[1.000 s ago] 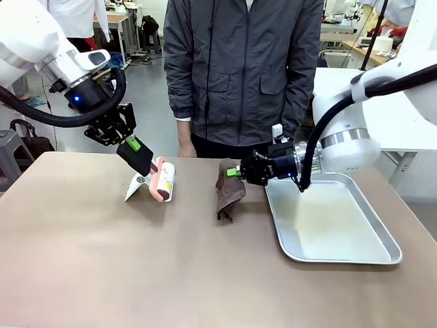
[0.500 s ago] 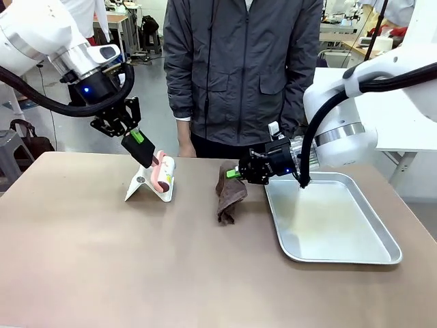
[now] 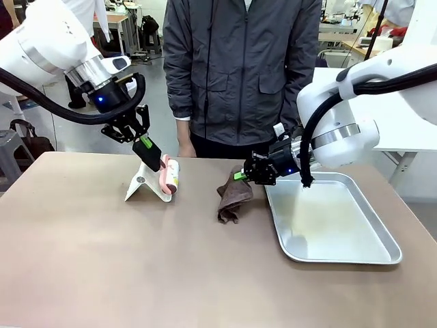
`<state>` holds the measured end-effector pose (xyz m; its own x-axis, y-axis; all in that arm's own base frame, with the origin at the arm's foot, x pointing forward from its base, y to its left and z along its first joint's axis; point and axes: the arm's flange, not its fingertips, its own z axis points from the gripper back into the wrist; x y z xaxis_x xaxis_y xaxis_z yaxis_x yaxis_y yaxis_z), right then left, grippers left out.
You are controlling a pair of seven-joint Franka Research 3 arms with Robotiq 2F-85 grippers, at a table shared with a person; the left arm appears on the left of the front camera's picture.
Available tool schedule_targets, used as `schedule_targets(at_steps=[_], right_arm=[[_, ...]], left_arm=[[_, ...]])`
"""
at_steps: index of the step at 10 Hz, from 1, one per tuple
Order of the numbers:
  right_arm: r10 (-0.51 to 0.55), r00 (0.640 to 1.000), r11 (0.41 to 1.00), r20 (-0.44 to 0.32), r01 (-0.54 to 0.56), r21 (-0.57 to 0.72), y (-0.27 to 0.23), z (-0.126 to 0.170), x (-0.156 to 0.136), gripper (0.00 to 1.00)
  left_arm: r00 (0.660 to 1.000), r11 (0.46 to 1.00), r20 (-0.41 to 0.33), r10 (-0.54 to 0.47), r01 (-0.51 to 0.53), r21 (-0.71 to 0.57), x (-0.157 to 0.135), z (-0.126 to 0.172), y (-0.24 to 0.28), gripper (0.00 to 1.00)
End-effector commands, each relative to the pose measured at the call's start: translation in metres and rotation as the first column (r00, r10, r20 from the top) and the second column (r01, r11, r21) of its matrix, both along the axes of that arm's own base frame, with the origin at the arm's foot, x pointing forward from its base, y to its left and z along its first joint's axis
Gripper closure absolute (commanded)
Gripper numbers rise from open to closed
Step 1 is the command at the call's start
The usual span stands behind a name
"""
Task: Clean the surface of the table.
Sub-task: Return the Lint Roller and towel to their original positions.
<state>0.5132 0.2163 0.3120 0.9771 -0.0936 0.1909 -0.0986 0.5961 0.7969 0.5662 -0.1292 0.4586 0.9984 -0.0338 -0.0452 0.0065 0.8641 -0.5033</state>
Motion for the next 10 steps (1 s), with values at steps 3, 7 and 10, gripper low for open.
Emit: schedule_targets(at_steps=[3, 7, 10], right_arm=[[0.018, 1.0, 0.999, -0.011, -0.017, 0.049, 0.0, -0.006, 0.003, 0.92], [0.037, 0.999, 0.997, 0.024, -0.038, 0.068, -0.003, -0.007, 0.003, 0.92], [0.045, 0.999, 0.997, 0.018, -0.046, 0.069, 0.0, -0.01, 0.004, 0.92]], left_arm=[[1.0, 0.996, -0.027, 0.004, -0.002, 0.085, 0.014, 0.001, -0.012, 0.78], [0.998, 0.994, -0.051, 0.04, -0.034, 0.108, 0.027, -0.01, -0.014, 0.78], [0.995, 0.992, -0.078, 0.068, -0.059, 0.109, 0.034, -0.016, -0.012, 0.78]])
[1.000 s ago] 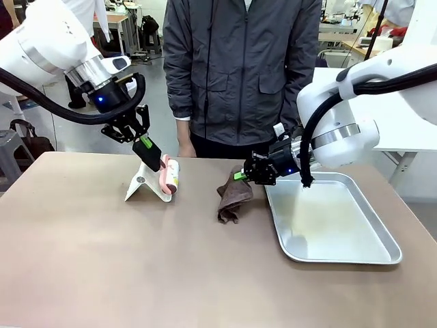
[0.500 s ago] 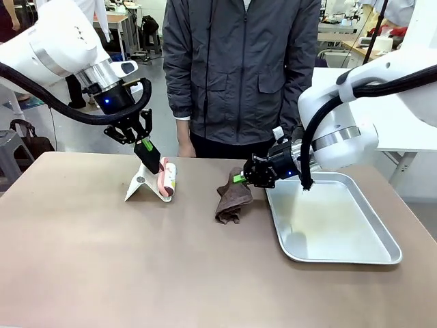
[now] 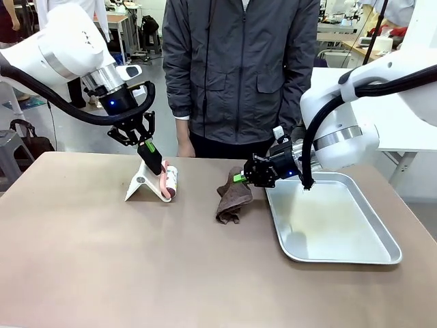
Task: Clean the surface of the table.
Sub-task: Return the Lint Roller and towel to their original positions.
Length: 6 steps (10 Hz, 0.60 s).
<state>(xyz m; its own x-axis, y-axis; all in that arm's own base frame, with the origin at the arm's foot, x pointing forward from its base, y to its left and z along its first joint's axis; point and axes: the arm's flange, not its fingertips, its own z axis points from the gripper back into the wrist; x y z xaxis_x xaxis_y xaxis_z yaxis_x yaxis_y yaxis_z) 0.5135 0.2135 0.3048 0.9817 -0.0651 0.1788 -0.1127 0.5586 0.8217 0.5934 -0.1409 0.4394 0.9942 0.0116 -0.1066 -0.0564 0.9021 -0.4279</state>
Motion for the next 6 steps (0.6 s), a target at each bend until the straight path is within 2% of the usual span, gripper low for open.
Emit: schedule_targets(at_steps=[1, 3, 4, 5, 6], right_arm=[[0.009, 1.0, 1.0, 0.022, -0.01, 0.029, 0.0029, -0.0029, 0.0053, 0.92], [0.009, 1.0, 1.0, 0.019, -0.01, 0.025, 0.0041, -0.0033, 0.0081, 0.92], [0.005, 1.0, 1.0, 0.014, -0.006, 0.029, 0.0035, -0.0033, 0.009, 0.56], [-0.001, 1.0, 0.999, 0.006, 0.0, 0.033, 0.0015, -0.0048, 0.0105, 0.34], [-0.004, 1.0, 0.999, -0.002, 0.004, 0.037, -0.0003, -0.0059, 0.0111, 0.0]], left_arm=[[0.999, 0.999, -0.022, 0.032, -0.031, 0.029, 0.0071, 0.0037, -0.0003, 0.78], [0.999, 0.999, -0.024, 0.037, -0.036, 0.035, 0.0076, 0.0039, -0.0013, 0.78], [0.999, 0.998, -0.025, 0.048, -0.047, 0.037, 0.0077, 0.004, -0.0005, 0.25], [0.998, 0.997, -0.02, 0.063, -0.062, 0.043, 0.0076, 0.0054, 0.0035, 0.19], [0.997, 0.997, -0.017, 0.071, -0.07, 0.042, 0.0065, 0.0072, 0.0069, 0.0]])
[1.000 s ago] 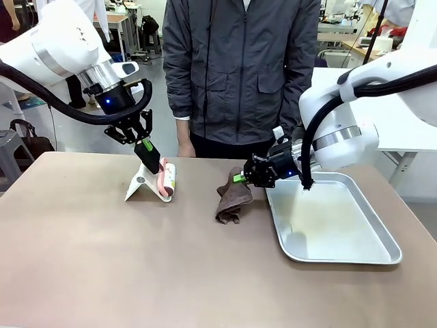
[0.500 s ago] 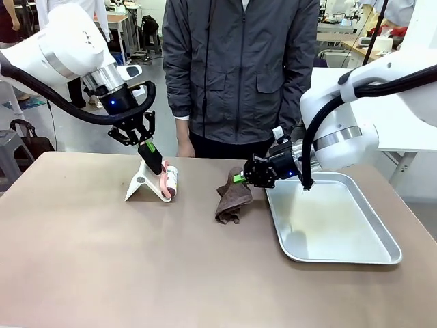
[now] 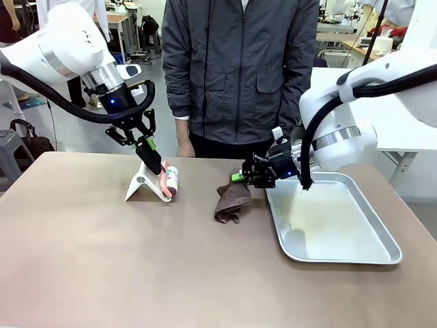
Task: Clean the surface of the table.
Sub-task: Return the Lint Roller and towel to their original positions.
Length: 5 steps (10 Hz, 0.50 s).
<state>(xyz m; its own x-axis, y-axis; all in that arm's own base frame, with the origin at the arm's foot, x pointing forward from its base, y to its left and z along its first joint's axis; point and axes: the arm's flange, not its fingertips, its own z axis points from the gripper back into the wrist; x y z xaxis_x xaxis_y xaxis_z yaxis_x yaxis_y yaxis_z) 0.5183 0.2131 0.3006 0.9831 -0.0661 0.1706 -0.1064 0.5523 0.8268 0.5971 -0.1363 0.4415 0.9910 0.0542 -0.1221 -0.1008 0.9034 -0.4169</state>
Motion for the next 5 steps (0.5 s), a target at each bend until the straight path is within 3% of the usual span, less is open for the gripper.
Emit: schedule_targets(at_steps=[1, 2, 3, 4, 5], right_arm=[[-0.005, 1.0, 0.999, 0.005, 0.005, 0.033, -0.001, -0.003, 0.006, 0.0], [-0.008, 1.0, 0.999, 0.001, 0.008, 0.034, -0.002, -0.003, 0.006, 0.0], [-0.013, 1.0, 0.999, -0.006, 0.013, 0.035, -0.003, -0.005, 0.006, 0.11], [-0.013, 1.0, 0.999, -0.01, 0.013, 0.038, -0.004, -0.006, 0.006, 0.01], [-0.015, 1.0, 0.999, -0.013, 0.015, 0.038, -0.004, -0.006, 0.007, 0.0]], left_arm=[[0.999, 0.999, 0.003, 0.038, -0.038, 0.034, 0.002, 0.006, 0.007, 0.0], [0.999, 0.998, 0.007, 0.051, -0.052, 0.031, 0.002, 0.008, 0.012, 0.0], [0.997, 0.997, 0.015, 0.07, -0.07, 0.024, 0.001, 0.01, 0.019, 0.0], [0.996, 0.996, 0.02, 0.082, -0.083, 0.023, 0.0, 0.013, 0.025, 0.0], [0.995, 0.995, 0.025, 0.093, -0.093, 0.023, -0.002, 0.017, 0.033, 0.0]])
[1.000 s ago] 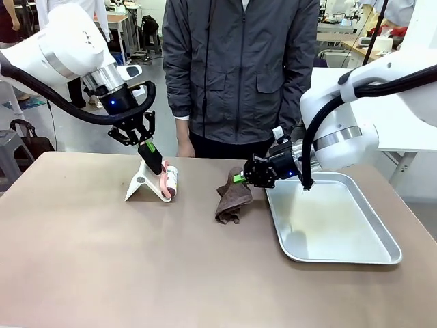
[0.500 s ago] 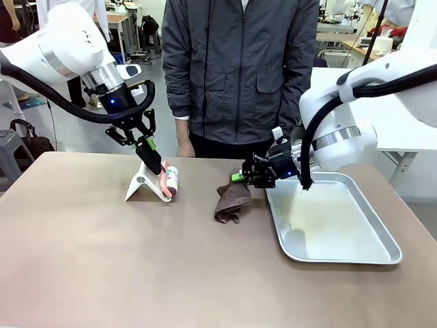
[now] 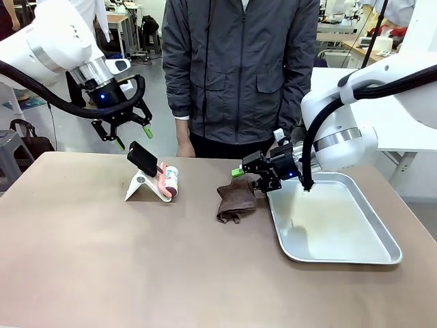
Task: Clean the surface of the table.
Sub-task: Return the Lint Roller and towel to their original positions.
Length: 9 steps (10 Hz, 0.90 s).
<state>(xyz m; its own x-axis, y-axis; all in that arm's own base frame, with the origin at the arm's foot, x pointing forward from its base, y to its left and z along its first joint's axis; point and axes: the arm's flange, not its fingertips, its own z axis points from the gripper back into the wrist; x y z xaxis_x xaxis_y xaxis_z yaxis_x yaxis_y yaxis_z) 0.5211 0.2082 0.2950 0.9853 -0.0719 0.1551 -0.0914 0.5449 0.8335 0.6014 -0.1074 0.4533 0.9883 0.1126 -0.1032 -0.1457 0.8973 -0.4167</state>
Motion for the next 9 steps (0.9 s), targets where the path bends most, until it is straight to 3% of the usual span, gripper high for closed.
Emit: schedule_targets(at_steps=[1, 3, 6, 8, 9], right_arm=[[-0.014, 1.0, 1.0, 0.002, 0.014, 0.024, 0.0, 0.0, 0.003, 0.0], [-0.019, 1.0, 1.0, 0.02, 0.019, 0.0, -0.004, 0.008, -0.001, 0.0], [-0.013, 0.997, 0.998, 0.078, 0.017, -0.054, -0.017, 0.038, -0.019, 0.0], [-0.092, 0.987, 0.968, 0.129, 0.119, -0.22, -0.03, 0.063, -0.032, 0.0], [-0.113, 0.981, 0.917, 0.16, 0.165, -0.363, -0.033, 0.079, -0.036, 0.0]], left_arm=[[0.999, 0.999, 0.016, 0.049, -0.049, 0.023, -0.01, 0.01, 0.014, 0.0], [0.999, 0.999, 0.029, 0.038, -0.038, -0.002, -0.029, 0.024, 0.039, 0.0], [0.995, 0.987, 0.094, -0.039, 0.052, -0.151, -0.075, 0.044, 0.071, 0.0], [0.986, 0.977, 0.167, -0.027, 0.062, -0.206, -0.105, 0.055, 0.088, 0.0], [0.982, 0.977, 0.191, -0.013, 0.053, -0.208, -0.115, 0.056, 0.093, 0.0]])
